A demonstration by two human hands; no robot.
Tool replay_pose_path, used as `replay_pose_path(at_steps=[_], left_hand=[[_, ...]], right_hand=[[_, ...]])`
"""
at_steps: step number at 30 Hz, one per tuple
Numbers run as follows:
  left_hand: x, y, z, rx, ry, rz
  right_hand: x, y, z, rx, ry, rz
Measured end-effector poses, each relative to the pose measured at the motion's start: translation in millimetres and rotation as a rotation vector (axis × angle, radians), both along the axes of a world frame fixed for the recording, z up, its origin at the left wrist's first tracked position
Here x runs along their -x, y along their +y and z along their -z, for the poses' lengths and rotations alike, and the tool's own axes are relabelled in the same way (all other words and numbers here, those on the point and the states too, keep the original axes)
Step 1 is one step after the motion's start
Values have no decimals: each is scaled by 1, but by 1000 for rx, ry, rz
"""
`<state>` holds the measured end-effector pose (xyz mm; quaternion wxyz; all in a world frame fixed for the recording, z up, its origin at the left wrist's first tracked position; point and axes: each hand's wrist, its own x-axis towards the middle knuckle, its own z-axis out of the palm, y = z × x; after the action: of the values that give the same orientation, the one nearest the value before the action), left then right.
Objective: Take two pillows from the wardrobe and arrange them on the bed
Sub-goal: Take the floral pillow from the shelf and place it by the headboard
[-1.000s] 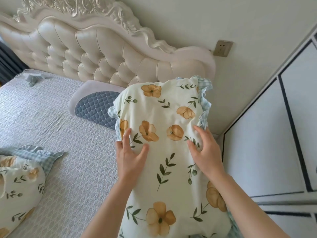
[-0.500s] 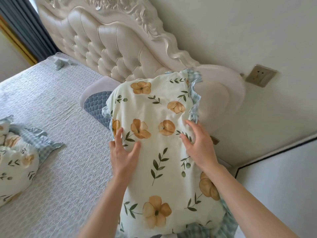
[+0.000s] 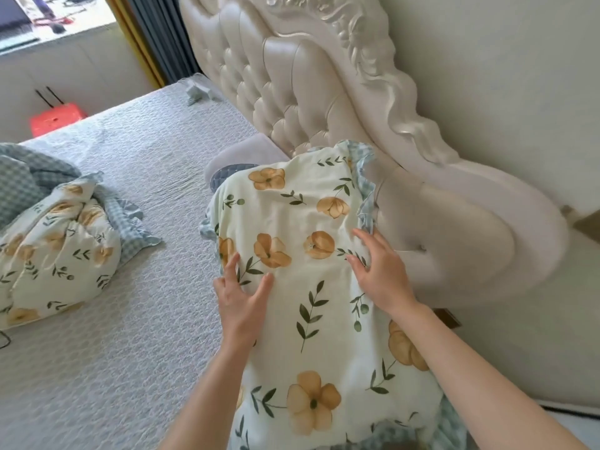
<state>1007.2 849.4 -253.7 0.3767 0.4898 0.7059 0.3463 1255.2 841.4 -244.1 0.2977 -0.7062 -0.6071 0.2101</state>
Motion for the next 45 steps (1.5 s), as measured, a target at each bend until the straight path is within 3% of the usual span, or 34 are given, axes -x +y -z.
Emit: replay_pose_path(at_steps=[9,17,20,22,26,29,32,34,39,45], left_hand=[[16,84,22,80,-99,-61],[26,208,68,121,-230,-212],[29,262,92,84,-204,-206],[32,287,114,117,-149,-126],[24,285,167,393,-281,70],[17,271,190,450,-296,88],[18,261,199,523,-342,-18],[17,255,202,609,-395,-112],[11,250,204,640,-609,-211],[-7,258,195,548,-612,-215]], right_hand=[[11,120,8,72,-26,-107],[30,285,32,67,11,-106],[23,335,58,59,16,-140],[6,357,82,165,-97,-172],[-27,350,133,382,-264,-78],[-32,316,170,547,-315,-66],[-30,289,192,795,-227,47],[-28,279,199,850,-112,163],[-20,278,197,810,68,241],[-24,284,182,472,50,283]])
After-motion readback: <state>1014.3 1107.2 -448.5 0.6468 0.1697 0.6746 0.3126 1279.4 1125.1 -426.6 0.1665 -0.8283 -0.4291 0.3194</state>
